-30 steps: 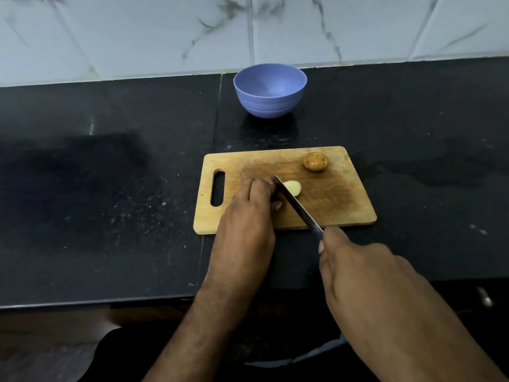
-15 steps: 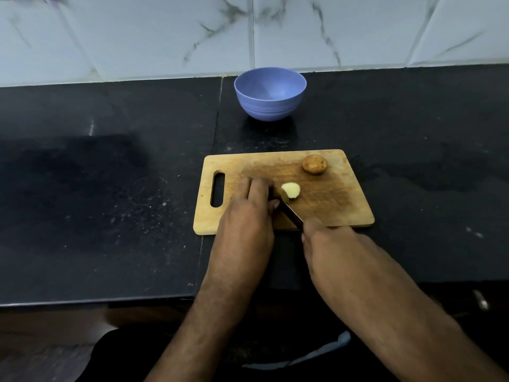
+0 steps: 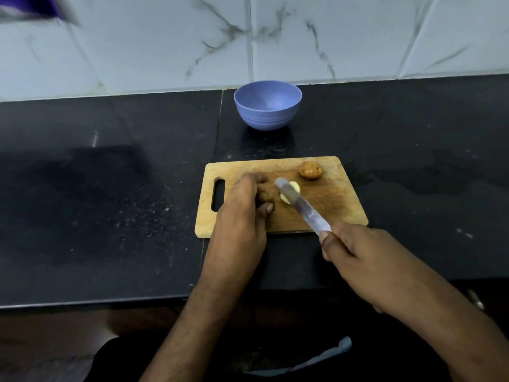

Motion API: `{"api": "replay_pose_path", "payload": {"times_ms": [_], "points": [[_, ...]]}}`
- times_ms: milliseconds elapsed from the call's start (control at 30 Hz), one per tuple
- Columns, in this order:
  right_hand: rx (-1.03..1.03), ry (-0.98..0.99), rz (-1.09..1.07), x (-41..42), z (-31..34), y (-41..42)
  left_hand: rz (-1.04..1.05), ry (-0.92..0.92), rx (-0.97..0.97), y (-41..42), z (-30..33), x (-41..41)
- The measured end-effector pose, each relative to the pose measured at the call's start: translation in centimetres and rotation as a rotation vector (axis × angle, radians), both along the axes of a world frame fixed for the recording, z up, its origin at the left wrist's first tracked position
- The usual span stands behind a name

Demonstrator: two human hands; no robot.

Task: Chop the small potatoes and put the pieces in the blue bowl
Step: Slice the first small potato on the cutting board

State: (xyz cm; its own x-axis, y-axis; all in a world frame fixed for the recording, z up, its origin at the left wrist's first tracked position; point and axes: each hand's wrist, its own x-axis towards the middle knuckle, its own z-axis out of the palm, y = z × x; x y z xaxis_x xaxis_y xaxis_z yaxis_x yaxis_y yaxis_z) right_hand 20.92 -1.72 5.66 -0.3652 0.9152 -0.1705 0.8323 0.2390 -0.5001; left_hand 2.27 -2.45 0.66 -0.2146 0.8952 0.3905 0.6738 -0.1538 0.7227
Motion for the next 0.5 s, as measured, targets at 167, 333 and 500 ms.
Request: {"api": "replay_pose_path", "payload": {"times_ms": [167,333,500], "points": [[0.149,-0.14,0.038,-0.8,-0.9,-0.4,-0.054,0.326,-0.04,0.6,-0.3,0.5],[0.22,-0.18,0.029,-1.1,-0.9,-1.3,-0.03,0.404,-0.096,0.8,-0.4,0.7],[0.202,-0.108,0.02,-0.9,-0.9,-1.4,-0.044,0.076,-0.027,0.3,-0.2,0.2]]}}
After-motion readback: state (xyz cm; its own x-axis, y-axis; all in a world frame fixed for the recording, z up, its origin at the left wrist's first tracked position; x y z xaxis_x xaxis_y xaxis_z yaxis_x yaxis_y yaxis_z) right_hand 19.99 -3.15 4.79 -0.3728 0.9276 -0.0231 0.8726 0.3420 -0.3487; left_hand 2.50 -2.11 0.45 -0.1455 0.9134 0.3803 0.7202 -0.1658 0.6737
